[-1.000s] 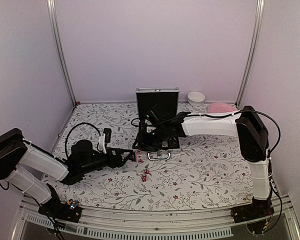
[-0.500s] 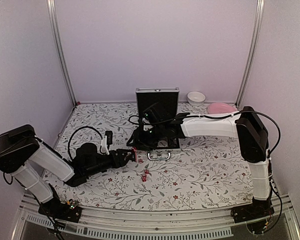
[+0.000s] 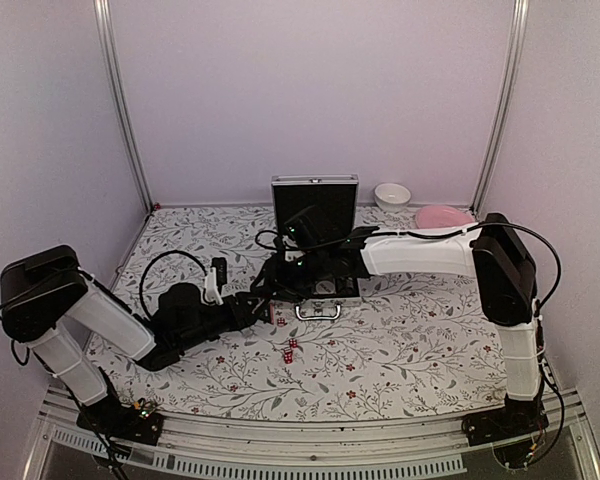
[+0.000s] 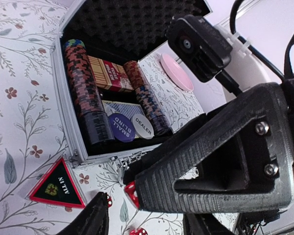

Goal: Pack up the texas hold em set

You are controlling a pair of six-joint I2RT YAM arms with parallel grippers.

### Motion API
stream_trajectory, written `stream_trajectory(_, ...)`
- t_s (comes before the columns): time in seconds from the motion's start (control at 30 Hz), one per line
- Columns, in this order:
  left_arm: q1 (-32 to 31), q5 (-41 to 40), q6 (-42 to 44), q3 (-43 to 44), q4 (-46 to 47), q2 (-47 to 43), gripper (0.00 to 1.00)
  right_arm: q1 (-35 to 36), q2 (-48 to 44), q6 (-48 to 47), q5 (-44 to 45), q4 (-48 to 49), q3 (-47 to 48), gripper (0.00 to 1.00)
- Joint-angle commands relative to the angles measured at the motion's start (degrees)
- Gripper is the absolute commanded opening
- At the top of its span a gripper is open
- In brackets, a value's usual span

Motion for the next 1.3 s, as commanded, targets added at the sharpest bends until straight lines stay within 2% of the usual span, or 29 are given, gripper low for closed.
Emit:
stream_trajectory(0.0, -0.84, -1.35, 0.13, 1.75, 0.40, 0.98, 0.50, 0.60, -2.11, 0.14, -0.94, 0.99, 0.93, 0.46)
stream_trajectory(0.17, -0.93, -1.69, 0.04, 2.14, -0.19, 1.26, 0.45, 0.79, -2.11, 0.13, -0.96, 1.08, 0.93, 0.46)
stream_trajectory(0.33, -0.98, -2.02, 0.03, 2.50, -0.65, 1.44, 0.33, 0.99, -2.35, 0.09, -0.91, 1.08, 0.91, 0.45)
stream_trajectory(0.63, -0.93, -3.04, -0.50, 2.83, -1.48, 1.53, 0.27, 1.36, -2.66, -0.04, -0.59, 1.08, 0.67, 0.45)
stream_trajectory(1.03, -0.95, -5.13, -0.16, 2.12, -3.56, 0.43, 0.13, 1.58, -3.49, -0.13, 0.72, 1.08, -0.34, 0.45)
stream_trajectory(1.27, -0.96, -5.60, -0.03, 1.28, -5.36, -1.00, 0.12, 1.52, -5.29, -0.21, 3.94, 0.86, -1.88, 0.46)
